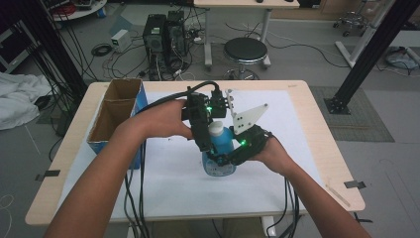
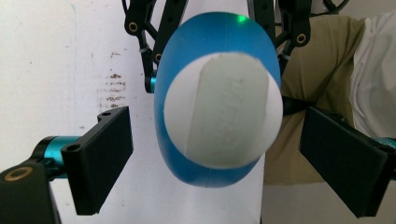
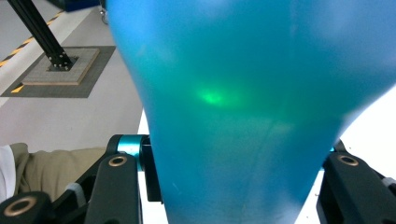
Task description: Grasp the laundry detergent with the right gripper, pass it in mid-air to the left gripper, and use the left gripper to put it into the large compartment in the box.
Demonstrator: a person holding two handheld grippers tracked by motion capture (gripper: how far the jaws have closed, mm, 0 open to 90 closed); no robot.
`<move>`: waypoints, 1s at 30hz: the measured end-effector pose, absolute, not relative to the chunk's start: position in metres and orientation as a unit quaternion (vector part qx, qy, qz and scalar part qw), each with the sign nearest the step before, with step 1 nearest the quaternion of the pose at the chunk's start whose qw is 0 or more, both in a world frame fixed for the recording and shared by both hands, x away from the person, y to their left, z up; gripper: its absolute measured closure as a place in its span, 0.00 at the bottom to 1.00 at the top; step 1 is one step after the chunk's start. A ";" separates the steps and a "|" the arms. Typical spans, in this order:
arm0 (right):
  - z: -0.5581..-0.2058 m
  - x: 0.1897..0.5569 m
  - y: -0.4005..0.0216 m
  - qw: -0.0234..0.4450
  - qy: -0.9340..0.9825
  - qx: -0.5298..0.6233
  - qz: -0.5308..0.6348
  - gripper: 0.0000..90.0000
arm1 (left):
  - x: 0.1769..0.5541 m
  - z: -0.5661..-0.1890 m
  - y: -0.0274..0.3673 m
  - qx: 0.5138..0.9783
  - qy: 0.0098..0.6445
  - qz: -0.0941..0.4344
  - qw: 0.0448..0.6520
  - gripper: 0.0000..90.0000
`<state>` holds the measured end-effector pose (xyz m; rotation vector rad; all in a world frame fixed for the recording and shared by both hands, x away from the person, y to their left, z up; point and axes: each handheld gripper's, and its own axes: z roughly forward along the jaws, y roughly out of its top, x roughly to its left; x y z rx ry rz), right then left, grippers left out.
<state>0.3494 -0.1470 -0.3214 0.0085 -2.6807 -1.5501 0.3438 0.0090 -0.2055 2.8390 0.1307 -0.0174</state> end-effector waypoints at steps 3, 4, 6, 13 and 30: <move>-0.321 0.350 -0.146 0.022 -0.866 0.004 -0.500 0.51 | 0.344 -0.206 0.008 0.988 0.047 -0.005 0.150 0.11; -0.321 0.350 -0.146 0.022 -0.865 0.001 -0.501 0.51 | 0.345 -0.206 0.007 0.988 0.045 -0.006 0.150 0.11; -0.321 0.350 -0.145 0.022 -0.865 0.002 -0.501 0.50 | 0.345 -0.207 0.005 0.988 0.044 -0.006 0.148 0.11; -0.320 0.350 -0.144 0.023 -0.866 0.000 -0.499 0.50 | 0.348 -0.210 0.002 0.988 0.042 -0.001 0.147 0.11; -0.318 0.350 -0.146 0.021 -0.864 -0.003 -0.503 0.50 | 0.348 -0.212 0.000 0.989 0.032 -0.004 0.146 0.23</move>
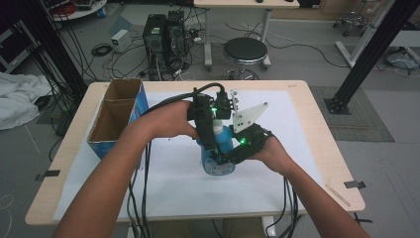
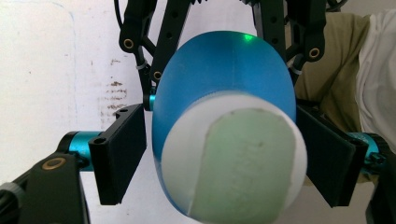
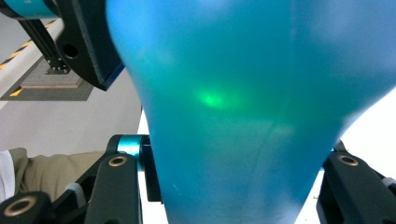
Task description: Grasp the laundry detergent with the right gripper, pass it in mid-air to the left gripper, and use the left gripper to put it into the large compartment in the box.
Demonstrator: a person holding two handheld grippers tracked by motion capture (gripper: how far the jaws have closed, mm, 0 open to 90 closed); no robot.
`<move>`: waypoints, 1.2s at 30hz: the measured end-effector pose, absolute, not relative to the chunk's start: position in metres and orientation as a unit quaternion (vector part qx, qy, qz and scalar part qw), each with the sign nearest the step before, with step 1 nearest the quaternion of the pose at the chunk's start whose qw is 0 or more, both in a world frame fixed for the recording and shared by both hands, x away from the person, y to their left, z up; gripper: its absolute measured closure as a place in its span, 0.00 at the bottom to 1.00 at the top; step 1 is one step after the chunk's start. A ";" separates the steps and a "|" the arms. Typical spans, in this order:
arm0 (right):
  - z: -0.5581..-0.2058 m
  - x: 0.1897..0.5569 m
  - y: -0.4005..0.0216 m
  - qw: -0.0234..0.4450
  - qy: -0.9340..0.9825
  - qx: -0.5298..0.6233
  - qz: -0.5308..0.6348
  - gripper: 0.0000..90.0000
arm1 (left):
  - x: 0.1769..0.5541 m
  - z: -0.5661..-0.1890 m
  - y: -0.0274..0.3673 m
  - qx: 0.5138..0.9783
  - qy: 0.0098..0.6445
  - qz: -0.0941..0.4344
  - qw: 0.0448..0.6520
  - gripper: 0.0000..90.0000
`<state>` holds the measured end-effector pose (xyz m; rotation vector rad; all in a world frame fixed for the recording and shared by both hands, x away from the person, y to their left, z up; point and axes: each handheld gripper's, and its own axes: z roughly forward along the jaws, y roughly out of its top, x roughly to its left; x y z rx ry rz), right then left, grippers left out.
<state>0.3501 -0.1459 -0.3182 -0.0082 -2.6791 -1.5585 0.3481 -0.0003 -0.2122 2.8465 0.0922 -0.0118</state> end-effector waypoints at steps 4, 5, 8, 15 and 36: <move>-0.318 0.350 -0.146 0.021 -0.864 -0.004 -0.503 0.50 | 0.348 -0.212 -0.001 0.989 0.031 -0.002 0.145 0.23; -0.318 0.350 -0.147 0.020 -0.864 -0.003 -0.503 0.50 | 0.348 -0.212 -0.001 0.989 0.031 -0.001 0.146 0.23; -0.317 0.350 -0.147 0.019 -0.864 -0.003 -0.503 0.51 | 0.349 -0.212 -0.001 0.989 0.032 0.001 0.148 0.23; -0.317 0.349 -0.146 0.021 -0.863 -0.005 -0.504 0.51 | 0.349 -0.214 -0.002 0.989 0.029 0.000 0.147 0.27; -0.316 0.348 -0.146 0.020 -0.863 -0.002 -0.505 0.50 | 0.347 -0.215 -0.004 0.988 0.015 -0.005 0.151 0.40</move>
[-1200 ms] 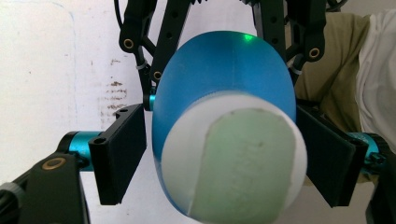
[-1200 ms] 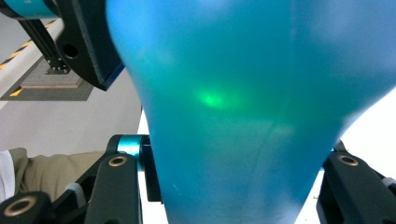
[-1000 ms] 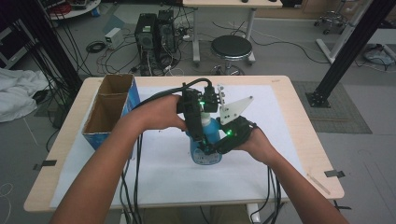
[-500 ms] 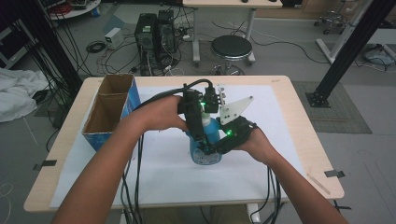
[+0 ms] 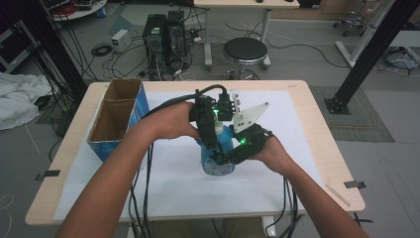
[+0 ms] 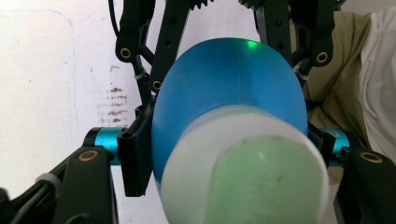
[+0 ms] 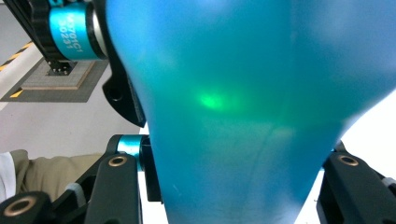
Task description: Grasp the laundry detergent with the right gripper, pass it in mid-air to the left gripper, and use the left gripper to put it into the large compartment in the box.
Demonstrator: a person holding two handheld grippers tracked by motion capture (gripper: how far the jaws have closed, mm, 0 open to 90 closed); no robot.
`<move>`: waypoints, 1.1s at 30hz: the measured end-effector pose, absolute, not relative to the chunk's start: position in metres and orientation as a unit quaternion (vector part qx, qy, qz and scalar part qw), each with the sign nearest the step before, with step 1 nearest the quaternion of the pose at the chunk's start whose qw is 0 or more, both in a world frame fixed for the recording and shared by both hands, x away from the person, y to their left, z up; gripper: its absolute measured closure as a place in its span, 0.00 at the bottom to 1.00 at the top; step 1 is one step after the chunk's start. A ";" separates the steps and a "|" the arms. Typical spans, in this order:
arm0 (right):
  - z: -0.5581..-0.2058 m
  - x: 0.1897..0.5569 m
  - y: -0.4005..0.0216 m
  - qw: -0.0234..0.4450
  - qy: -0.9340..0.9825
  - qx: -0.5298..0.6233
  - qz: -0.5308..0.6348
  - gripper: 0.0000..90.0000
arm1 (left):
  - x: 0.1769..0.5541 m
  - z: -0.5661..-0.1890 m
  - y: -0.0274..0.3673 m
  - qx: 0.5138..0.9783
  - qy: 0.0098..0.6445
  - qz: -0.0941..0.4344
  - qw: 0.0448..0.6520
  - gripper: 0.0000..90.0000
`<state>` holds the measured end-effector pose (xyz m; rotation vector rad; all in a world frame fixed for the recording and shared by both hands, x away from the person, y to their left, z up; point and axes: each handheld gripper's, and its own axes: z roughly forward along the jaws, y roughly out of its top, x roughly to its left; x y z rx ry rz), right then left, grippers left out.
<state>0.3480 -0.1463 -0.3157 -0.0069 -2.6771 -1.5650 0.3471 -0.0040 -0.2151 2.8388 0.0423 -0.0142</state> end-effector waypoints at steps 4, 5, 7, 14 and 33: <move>-0.316 0.348 -0.147 0.021 -0.863 -0.002 -0.504 0.50 | 0.346 -0.216 -0.004 0.988 0.014 -0.004 0.151 0.42; -0.316 0.347 -0.147 0.022 -0.864 -0.001 -0.503 0.51 | 0.346 -0.216 -0.004 0.988 0.013 -0.004 0.151 0.42; -0.316 0.347 -0.147 0.021 -0.864 -0.001 -0.503 0.51 | 0.346 -0.216 -0.005 0.989 0.010 -0.002 0.150 0.42; -0.315 0.344 -0.147 0.020 -0.865 0.002 -0.502 0.50 | 0.342 -0.214 -0.007 0.990 0.002 0.002 0.144 0.42; -0.317 0.343 -0.175 0.019 -0.891 -0.028 -0.453 0.17 | 0.338 -0.209 0.001 0.990 0.004 0.012 0.144 0.42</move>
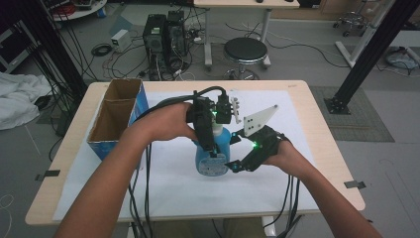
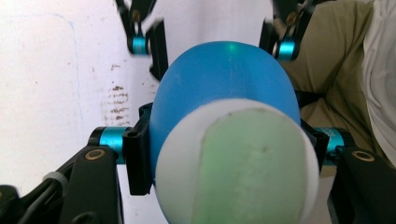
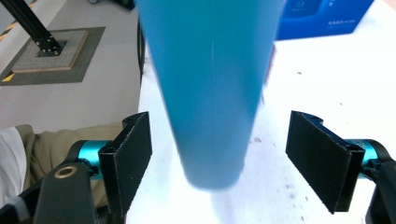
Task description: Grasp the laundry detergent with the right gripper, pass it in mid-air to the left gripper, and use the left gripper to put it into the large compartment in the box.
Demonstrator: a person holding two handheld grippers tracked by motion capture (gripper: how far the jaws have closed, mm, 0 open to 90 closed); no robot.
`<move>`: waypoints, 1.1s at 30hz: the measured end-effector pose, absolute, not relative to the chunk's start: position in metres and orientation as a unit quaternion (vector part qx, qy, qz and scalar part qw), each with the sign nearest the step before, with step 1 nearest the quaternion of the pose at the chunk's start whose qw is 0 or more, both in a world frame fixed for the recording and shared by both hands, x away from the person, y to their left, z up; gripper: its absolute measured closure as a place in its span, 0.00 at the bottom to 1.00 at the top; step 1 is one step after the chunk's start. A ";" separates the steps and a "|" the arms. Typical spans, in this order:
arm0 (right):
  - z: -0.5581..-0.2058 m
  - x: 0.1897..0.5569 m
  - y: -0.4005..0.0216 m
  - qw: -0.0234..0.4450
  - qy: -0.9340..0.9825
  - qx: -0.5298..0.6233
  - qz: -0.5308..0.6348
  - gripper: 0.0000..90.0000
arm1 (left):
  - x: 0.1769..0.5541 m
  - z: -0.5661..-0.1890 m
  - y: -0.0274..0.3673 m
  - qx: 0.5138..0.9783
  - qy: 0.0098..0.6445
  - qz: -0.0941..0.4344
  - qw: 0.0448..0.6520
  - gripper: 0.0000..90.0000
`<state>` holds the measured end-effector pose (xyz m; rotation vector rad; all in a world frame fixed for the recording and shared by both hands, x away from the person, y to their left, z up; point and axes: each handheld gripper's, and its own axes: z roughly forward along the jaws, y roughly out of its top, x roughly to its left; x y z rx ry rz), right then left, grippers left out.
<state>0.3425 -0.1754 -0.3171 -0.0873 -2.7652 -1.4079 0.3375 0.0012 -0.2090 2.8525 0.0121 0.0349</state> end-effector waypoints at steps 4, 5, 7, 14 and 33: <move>-0.312 0.342 -0.189 0.002 -0.895 -0.066 -0.441 0.13 | 0.339 -0.209 0.005 0.990 0.010 0.022 0.139 0.42; -0.311 0.342 -0.193 -0.002 -0.898 -0.073 -0.434 0.13 | 0.340 -0.210 0.006 0.990 0.014 0.021 0.141 0.42; -0.310 0.342 -0.201 0.001 -0.901 -0.078 -0.427 0.13 | 0.342 -0.210 0.008 0.990 0.019 0.024 0.140 0.42; -0.305 0.342 -0.227 0.009 -0.912 -0.094 -0.399 0.13 | 0.349 -0.209 0.015 0.989 0.035 0.032 0.138 0.42; -0.294 0.328 -0.303 -0.073 -0.945 -0.208 -0.241 0.01 | 0.374 -0.187 0.037 0.981 0.130 0.073 0.122 0.42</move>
